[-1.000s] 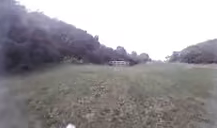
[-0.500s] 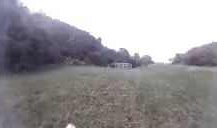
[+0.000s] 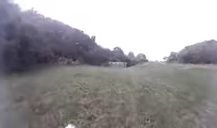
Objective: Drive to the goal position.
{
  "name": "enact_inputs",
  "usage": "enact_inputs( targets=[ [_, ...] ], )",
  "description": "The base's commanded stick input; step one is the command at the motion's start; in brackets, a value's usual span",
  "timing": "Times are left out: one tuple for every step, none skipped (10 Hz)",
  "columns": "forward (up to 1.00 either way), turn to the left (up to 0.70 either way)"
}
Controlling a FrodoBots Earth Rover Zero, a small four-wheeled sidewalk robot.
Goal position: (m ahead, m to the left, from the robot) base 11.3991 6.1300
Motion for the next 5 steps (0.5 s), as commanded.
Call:
enact_inputs(
  targets=[
    [0.7,-0.03],
    [0.7,0.0],
    [0.7,0.0],
    [0.7,0.0],
    [0.7,0.0]
  ],
)
